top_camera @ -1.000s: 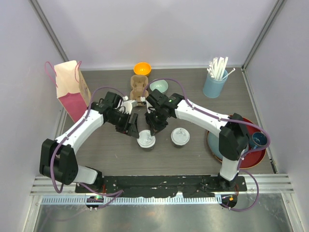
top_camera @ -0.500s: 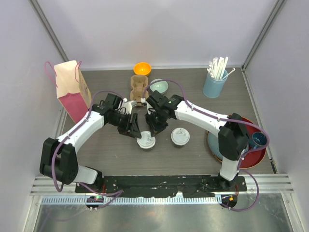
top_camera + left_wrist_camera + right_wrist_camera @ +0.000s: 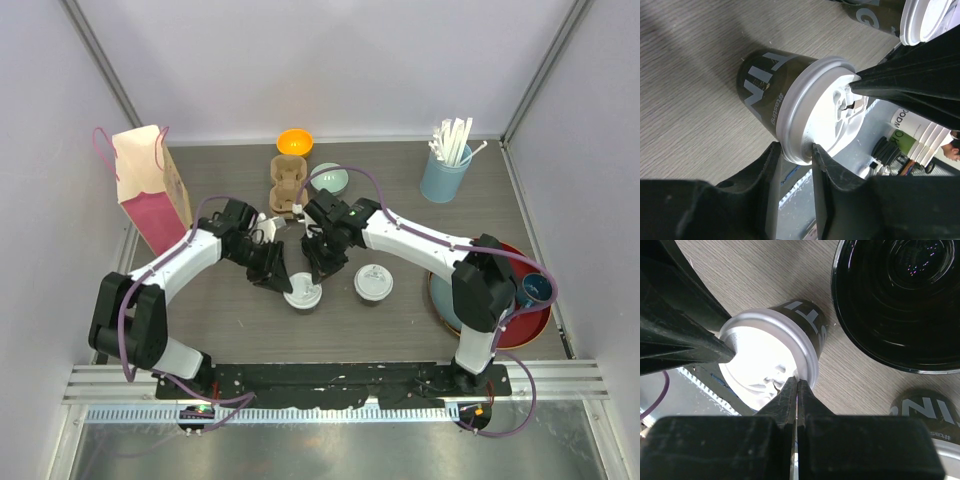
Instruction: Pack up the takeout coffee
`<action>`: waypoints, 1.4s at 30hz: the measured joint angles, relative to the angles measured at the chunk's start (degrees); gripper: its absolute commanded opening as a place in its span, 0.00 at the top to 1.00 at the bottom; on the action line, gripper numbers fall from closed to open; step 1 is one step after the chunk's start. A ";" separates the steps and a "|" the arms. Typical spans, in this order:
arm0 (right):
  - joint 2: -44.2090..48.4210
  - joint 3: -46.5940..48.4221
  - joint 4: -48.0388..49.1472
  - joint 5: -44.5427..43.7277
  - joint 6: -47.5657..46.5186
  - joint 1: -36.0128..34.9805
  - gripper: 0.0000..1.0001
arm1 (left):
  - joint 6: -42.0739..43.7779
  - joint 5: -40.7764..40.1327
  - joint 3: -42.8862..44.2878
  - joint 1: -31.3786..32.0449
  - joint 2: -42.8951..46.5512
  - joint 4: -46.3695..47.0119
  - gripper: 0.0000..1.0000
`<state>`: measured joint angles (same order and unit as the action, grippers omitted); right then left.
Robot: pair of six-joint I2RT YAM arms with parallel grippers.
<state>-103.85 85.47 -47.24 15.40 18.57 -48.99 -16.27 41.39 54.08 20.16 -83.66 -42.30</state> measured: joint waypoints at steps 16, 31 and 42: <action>7.72 -11.32 8.98 -0.50 5.20 -0.11 0.99 | -2.93 4.15 -1.86 0.35 -2.36 2.49 0.87; 15.32 -20.85 16.24 -4.81 9.29 -1.33 0.99 | -3.76 8.00 -1.75 0.92 -5.68 3.98 0.92; 16.20 -21.29 16.76 -5.33 8.52 -2.10 0.81 | -0.44 6.14 -0.59 1.73 -4.48 2.60 0.89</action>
<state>-87.66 64.18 -30.48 10.07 27.09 -51.09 -16.71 47.53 53.49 21.89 -88.14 -39.70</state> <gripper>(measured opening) 0.142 0.215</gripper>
